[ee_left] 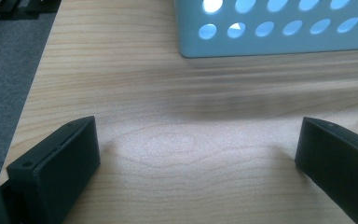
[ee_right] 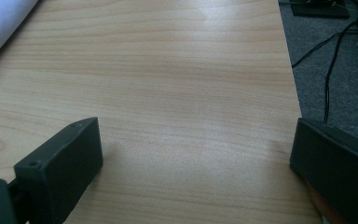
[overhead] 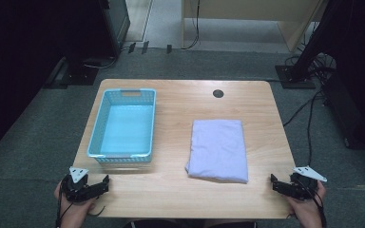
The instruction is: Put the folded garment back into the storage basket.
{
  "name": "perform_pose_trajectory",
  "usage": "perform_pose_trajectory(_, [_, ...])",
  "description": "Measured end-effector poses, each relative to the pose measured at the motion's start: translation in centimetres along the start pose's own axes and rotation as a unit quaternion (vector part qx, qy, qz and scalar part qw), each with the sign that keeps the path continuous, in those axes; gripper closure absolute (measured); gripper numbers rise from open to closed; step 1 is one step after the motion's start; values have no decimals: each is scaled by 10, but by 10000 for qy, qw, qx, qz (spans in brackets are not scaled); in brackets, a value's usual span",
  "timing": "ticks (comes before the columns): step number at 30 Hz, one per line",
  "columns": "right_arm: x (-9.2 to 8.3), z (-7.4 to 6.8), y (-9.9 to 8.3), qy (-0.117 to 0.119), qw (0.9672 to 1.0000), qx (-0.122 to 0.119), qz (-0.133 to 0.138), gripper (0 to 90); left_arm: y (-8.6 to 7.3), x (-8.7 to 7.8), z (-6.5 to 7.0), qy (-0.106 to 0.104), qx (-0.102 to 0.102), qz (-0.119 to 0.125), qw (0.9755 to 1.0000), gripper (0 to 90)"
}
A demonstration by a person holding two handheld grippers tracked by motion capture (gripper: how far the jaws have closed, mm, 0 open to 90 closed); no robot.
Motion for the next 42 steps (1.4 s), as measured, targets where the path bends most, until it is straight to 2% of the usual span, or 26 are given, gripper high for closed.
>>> perform_pose_trajectory(5, [0, 0, 0, 53, 10000, 0, 8, 14, 0, 0, 0, -1, -1, -3, 10000, 0])
perform_pose_trajectory(9, [-2, 2, 0, 181, 9997, 102, 83, 16, 0, 0, 0, -1, 0, -3, 10000, 0])
perform_pose_trajectory(14, [-4, 2, 1, 111, 9997, 114, 190, 15, 0, 0, 0, -5, 0, -14, 10000, 0])
perform_pose_trajectory(15, [-6, 2, 1, 106, 9995, 190, 230, 14, 0, 0, 0, -4, -1, -14, 10000, 0])
perform_pose_trajectory(18, [-8, 1, 2, 84, 9994, 213, 262, 13, 0, 0, 0, -6, 0, -13, 10000, 0])
perform_pose_trajectory(27, [-27, -5, 12, 44, 9982, 280, 520, 11, 0, 0, 0, -6, -1, -13, 10000, 0])
perform_pose_trajectory(29, [-33, -8, 15, -35, 9977, 269, 629, 11, 0, 0, 0, -5, -1, -13, 10000, 0])
perform_pose_trajectory(33, [-42, -9, 19, -37, 9967, 325, 736, 11, 0, 0, 0, -7, 0, -13, 10000, 0])
perform_pose_trajectory(42, [-59, -15, 27, -30, 9954, 290, 909, 10, 0, 0, 0, -7, 1, -14, 10000, 0])
Point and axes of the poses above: each handheld gripper's, and its own axes: x roughly forward along the jaws, y roughly out of its top, z roughly to its right, the point moved 3 cm from there along x, roughly forward along the jaws, and after that the axes turned 8 degrees about -z, right-handed, at the moved point
